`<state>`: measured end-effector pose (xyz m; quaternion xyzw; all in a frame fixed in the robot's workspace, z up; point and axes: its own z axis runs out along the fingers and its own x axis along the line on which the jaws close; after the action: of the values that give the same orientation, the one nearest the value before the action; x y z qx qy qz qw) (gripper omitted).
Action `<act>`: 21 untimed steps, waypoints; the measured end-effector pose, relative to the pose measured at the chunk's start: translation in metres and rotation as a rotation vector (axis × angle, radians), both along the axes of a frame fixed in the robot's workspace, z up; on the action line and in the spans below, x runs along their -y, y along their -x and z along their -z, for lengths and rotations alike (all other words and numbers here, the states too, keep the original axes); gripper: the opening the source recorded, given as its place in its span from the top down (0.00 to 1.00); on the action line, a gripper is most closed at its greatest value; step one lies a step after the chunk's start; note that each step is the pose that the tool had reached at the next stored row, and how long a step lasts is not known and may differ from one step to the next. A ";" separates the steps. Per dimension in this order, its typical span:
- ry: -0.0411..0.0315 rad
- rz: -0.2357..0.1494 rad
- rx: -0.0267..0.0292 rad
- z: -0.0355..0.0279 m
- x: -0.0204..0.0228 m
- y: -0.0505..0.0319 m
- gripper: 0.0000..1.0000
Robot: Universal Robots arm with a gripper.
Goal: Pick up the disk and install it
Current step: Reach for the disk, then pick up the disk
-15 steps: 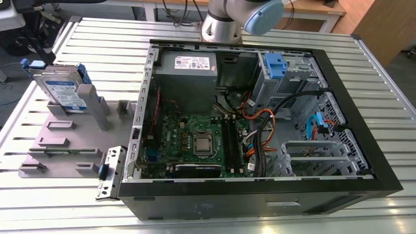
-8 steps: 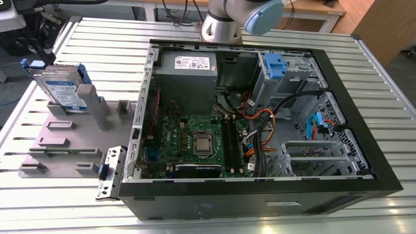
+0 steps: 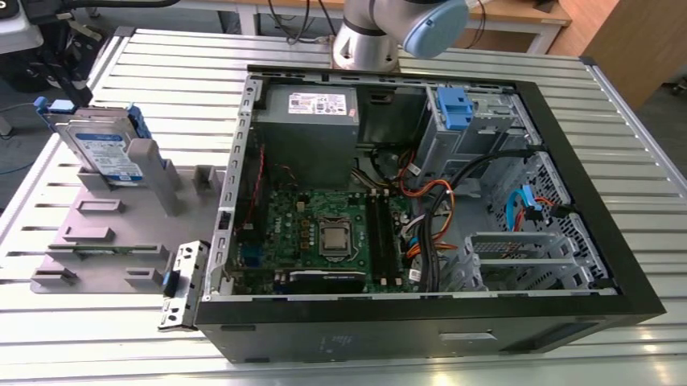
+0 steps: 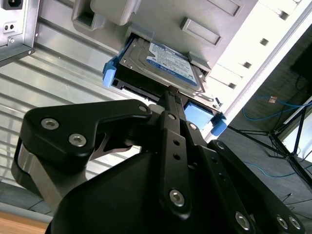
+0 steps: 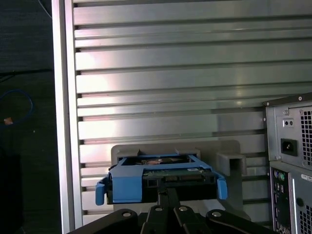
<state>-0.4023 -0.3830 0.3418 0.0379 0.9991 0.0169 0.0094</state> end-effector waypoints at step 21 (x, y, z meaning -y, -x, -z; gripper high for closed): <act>0.0000 -0.081 0.0000 0.0022 0.0000 0.0000 0.89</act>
<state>-0.4023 -0.3830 0.3396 -0.0024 0.9998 0.0173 0.0087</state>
